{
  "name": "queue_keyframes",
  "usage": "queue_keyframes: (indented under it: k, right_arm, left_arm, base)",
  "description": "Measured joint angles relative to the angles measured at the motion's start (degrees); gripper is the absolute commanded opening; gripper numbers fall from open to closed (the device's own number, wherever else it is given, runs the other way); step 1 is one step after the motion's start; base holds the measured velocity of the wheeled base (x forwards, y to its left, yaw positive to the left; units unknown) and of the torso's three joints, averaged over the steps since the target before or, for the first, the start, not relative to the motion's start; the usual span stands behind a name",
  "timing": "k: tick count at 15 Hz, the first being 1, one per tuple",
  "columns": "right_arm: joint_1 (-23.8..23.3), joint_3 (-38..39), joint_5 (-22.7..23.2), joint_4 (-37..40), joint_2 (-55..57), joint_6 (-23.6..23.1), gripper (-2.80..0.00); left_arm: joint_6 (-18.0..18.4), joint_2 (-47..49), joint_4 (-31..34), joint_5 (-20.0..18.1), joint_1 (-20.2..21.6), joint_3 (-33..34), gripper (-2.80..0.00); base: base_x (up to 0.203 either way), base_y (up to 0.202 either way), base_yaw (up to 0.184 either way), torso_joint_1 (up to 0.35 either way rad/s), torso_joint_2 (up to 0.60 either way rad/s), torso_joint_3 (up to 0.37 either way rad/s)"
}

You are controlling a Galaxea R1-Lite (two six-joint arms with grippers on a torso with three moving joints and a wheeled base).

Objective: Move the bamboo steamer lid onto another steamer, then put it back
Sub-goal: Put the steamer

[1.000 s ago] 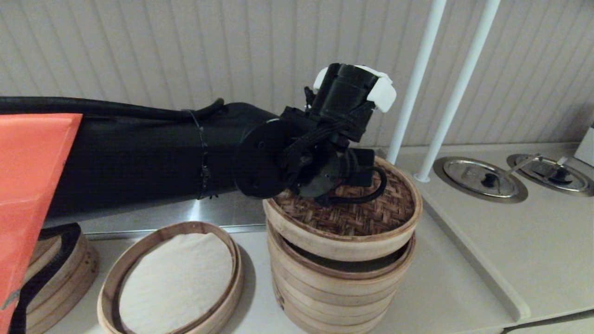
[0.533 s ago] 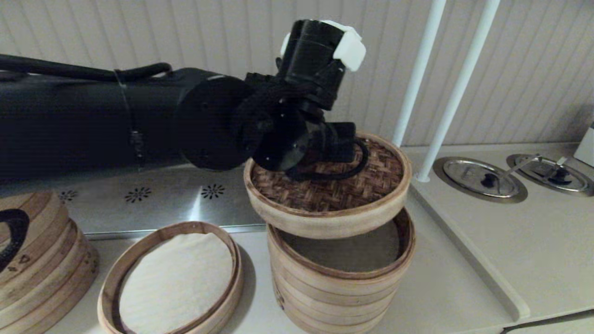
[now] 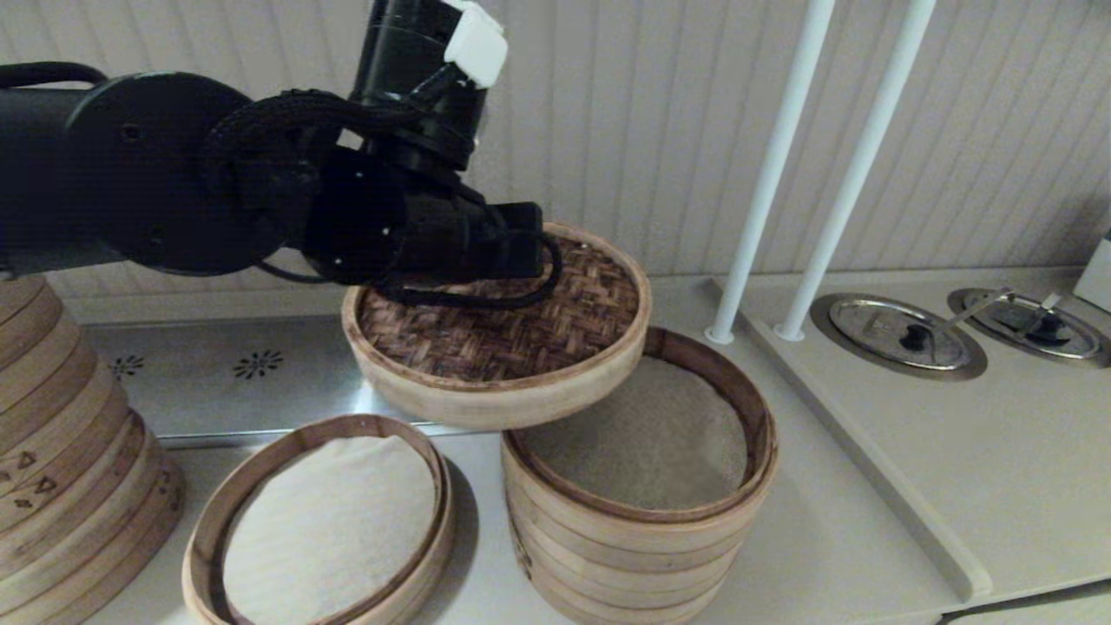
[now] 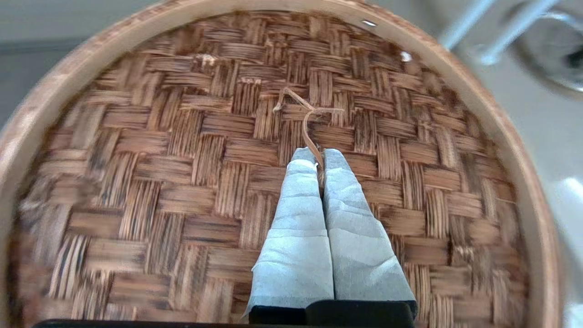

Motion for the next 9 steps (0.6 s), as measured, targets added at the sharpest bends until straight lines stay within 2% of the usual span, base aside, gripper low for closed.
queue_keyframes:
  k: [6, 9]
  right_arm:
    - [0.00, 0.00, -0.01, 0.02, 0.00, -0.01, -2.80]
    - [-0.06, 0.00, -0.01, 0.01, 0.00, -0.02, -2.80]
  left_arm:
    - [0.42, -11.73, -6.62, -1.70, 7.54, 19.63, -2.80]
    - [0.83, -17.21, -10.13, -4.42, 11.40, 28.71, -2.80]
  base:
    - [0.000, 0.000, 0.000, 0.000, 0.00, 0.000]
    - [0.000, 0.000, 0.000, 0.000, 0.00, 0.000]
